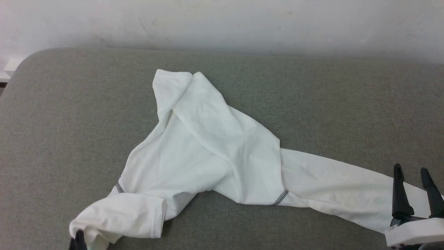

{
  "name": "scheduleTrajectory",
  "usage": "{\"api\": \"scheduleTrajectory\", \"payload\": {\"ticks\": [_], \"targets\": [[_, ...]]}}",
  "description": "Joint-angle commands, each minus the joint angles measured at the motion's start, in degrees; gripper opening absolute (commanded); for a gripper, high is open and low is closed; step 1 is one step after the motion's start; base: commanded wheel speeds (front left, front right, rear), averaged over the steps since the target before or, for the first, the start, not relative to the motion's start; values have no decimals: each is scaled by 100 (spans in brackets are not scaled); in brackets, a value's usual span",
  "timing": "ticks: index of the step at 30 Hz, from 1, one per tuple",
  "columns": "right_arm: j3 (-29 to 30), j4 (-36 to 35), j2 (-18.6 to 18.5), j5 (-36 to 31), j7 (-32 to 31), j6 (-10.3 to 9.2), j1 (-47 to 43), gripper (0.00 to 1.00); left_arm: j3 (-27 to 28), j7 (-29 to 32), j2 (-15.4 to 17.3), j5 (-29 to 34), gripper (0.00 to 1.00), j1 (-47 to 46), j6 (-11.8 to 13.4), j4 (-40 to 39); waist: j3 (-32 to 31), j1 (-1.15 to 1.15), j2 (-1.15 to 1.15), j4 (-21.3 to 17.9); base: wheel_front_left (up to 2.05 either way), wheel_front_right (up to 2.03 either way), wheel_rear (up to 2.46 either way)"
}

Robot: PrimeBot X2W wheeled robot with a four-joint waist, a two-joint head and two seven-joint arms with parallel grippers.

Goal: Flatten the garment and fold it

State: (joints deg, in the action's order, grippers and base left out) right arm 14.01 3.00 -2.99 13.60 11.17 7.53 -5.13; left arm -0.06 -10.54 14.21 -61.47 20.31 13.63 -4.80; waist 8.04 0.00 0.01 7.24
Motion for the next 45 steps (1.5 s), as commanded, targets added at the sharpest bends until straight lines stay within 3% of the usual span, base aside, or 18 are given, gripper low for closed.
{"api": "scheduleTrajectory", "payload": {"ticks": [1, 7, 12, 19, 27, 31, 34, 40, 45], "targets": [[-23, -14, 12, -7, -7, -4, -40, 100, -9, -3, 79, 58, 100, -110, -48, -118, -37, 0, -1, 12, 0, 0, 0], [-67, -14, 12, -3, -33, -4, -100, 100, 44, 45, 439, 306, 100, -74, -80, -1245, -136, 0, -1, -33, 0, 0, 0], [-101, -14, 12, 11, -25, -4, -147, 100, 28, -204, 823, 1294, 100, -230, 108, -1860, -169, 0, -1, -99, 0, 0, 0], [-229, 57, 12, 59, 22, -4, -159, 100, -525, -425, 851, 3053, 100, -441, 188, -1325, -196, 0, -1, -213, 0, 0, 0], [-520, -250, 12, -140, -320, -4, -149, 100, -900, -443, 469, 3435, 100, -557, 45, -826, -135, 0, -1, -116, 0, 0, 0], [-905, -562, 12, -383, -1095, -4, 19, 100, -875, -444, 415, 3490, 100, -692, -51, -777, -56, 0, -1, -35, 0, 0, 0], [-1244, -611, -57, -598, -2275, -4, 115, 100, -905, -444, 364, 3506, 100, -782, -126, -737, 11, 0, -1, 29, 0, 0, 0], [-1872, -813, -878, -394, -4294, -4, 205, 100, -957, -445, 210, 3451, 100, -925, -277, -643, 194, 0, -1, 211, 0, 0, 0], [-2444, -930, -1513, -93, -4910, -4, 326, 100, -952, -445, 133, 3425, 100, -999, -389, -561, 344, 0, -1, 376, 0, 0, 0]]}}
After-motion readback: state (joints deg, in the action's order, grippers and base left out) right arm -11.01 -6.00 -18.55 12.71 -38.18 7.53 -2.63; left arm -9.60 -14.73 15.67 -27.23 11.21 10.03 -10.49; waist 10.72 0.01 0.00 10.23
